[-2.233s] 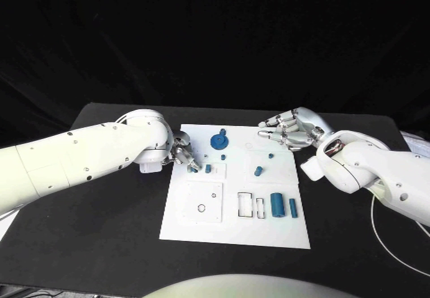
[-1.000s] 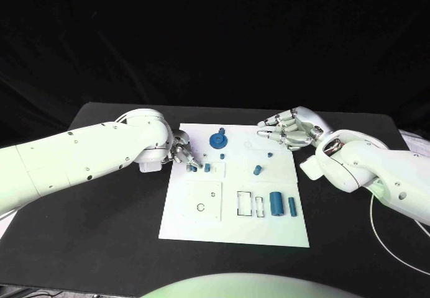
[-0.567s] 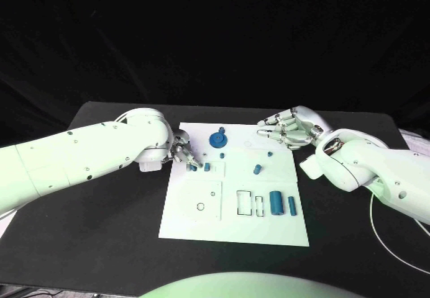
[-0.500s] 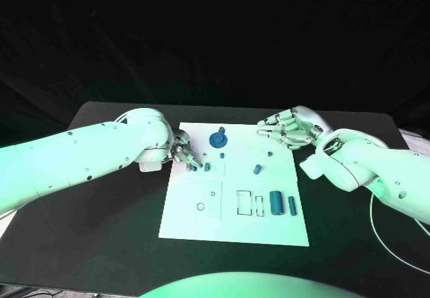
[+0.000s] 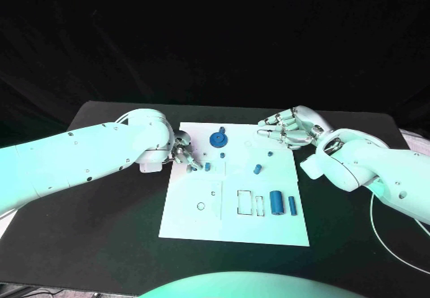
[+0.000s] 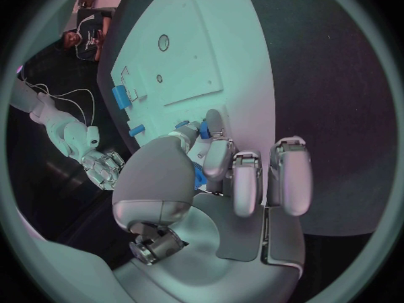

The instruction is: Assemble the parts on the task board

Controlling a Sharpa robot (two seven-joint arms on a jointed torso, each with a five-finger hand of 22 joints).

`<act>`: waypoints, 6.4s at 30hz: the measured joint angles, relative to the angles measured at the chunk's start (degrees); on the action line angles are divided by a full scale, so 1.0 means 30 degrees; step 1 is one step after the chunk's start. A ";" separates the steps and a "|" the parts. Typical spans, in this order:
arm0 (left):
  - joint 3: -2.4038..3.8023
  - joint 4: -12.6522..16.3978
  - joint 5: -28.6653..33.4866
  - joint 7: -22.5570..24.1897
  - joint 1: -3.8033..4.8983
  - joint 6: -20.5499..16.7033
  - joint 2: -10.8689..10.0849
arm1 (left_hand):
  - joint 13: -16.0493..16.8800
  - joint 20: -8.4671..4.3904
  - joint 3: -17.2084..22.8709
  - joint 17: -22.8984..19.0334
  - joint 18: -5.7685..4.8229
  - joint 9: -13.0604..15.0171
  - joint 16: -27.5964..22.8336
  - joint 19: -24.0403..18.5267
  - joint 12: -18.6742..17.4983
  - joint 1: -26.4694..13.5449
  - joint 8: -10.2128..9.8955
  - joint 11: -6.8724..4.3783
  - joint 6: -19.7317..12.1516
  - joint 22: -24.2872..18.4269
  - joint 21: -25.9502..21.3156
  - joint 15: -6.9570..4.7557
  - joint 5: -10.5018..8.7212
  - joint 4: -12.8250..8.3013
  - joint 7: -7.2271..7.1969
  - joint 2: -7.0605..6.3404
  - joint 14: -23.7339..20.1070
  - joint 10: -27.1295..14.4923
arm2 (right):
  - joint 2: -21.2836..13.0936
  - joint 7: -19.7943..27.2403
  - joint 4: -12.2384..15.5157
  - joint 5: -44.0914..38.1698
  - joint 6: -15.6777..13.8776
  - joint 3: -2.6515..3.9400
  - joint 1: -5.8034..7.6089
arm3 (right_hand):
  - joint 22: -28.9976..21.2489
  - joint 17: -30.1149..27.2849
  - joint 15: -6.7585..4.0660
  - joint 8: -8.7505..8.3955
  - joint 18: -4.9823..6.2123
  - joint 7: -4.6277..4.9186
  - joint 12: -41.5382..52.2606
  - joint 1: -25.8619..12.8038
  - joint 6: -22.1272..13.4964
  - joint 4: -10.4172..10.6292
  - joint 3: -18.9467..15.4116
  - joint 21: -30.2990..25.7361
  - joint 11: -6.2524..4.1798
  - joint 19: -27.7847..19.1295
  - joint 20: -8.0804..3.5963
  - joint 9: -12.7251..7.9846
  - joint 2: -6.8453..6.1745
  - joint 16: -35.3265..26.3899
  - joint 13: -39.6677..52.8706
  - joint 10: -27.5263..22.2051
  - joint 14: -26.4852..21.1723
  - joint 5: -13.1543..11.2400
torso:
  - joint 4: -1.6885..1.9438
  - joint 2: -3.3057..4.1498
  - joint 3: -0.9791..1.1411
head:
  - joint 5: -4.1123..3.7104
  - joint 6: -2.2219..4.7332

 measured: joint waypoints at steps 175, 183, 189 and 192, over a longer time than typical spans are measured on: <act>-0.0003 -0.2201 -0.8082 0.9020 -0.1412 -0.7280 0.2873 | -2.0983 0.1094 0.3353 -0.1999 0.0970 -0.9833 -0.3703 -0.0068 -2.1087 0.8544 -0.8602 0.1981 0.1465 0.0006 -0.5650 0.1295 -0.1791 -0.2761 0.2146 -0.2175 0.0002 -0.3071 | 0.0204 0.0924 -0.0126 0.0408 -0.1374 -0.0002 -0.0410 | -0.1372 -0.1447 0.0000 0.0000 -0.0004 -0.0102 -0.2590 0.1184 -0.0101 -0.0635 0.0263 -0.1015 0.0064 -0.0683 -0.0069 -0.0001 0.0677 -0.1447 -0.2566 -0.1166 0.0000 0.0177 | 0.0009 -0.0015 0.0013 | -0.0661 0.0350; 0.0091 -0.1880 -0.7034 0.9044 -0.1532 -0.7589 0.2437 | -2.1010 0.1093 0.3431 -0.2058 0.0720 -0.9937 -0.3703 -0.0068 -2.1265 0.8211 -0.8610 0.2083 0.1393 0.0005 -0.5651 0.1295 -0.1790 -0.2685 0.2220 -0.2084 0.0001 -0.3174 | 0.0194 0.0924 -0.0174 0.0431 -0.1345 -0.0002 -0.0410 | -0.1424 -0.1446 0.0000 0.0000 -0.0004 -0.0102 -0.2590 0.1184 -0.0101 -0.0634 0.0263 -0.1109 0.0064 -0.0683 -0.0069 -0.0001 0.0677 -0.1446 -0.2607 -0.1165 0.0000 0.0178 | 0.0004 -0.0020 0.0011 | -0.0604 0.0496; 0.0401 -0.1772 -0.4557 0.9044 -0.1550 -0.8002 0.2031 | -2.1011 0.1094 0.3430 -0.2211 0.0720 -0.9936 -0.3783 -0.0068 -2.1269 0.8213 -0.8610 0.2083 0.1395 0.0004 -0.5651 0.1295 -0.1791 -0.2685 0.2222 -0.2086 0.0002 -0.3174 | 0.0196 0.0925 -0.0210 0.0477 -0.1341 -0.0003 -0.0410 | -0.1461 -0.1445 0.0000 0.0000 0.0296 -0.0103 -0.2590 0.1125 -0.0101 -0.0634 0.0263 -0.1108 0.0065 -0.0751 0.0000 -0.0001 0.0736 -0.1447 -0.2640 -0.1164 0.0000 0.0178 | 0.0011 -0.0044 0.0022 | -0.0555 0.0659; 0.0530 -0.1628 -0.3542 0.9062 -0.1549 -0.8290 0.1834 | -2.1011 0.1094 0.3479 -0.2263 0.0722 -0.9937 -0.3782 -0.0068 -2.1269 0.8214 -0.8610 0.2123 0.1461 0.0004 -0.5651 0.1295 -0.1791 -0.2735 0.2288 -0.2086 0.0001 -0.3134 | 0.0197 0.0926 -0.0238 0.0498 -0.1341 -0.0003 -0.0411 | -0.1477 -0.1445 0.0000 0.0000 0.0296 -0.0103 -0.2590 0.1106 -0.0101 -0.0619 0.0248 -0.1108 0.0065 -0.0751 0.0000 -0.0002 0.0755 -0.1486 -0.2643 -0.1164 0.0000 0.0134 | 0.0038 -0.0060 0.0020 | -0.0538 0.0690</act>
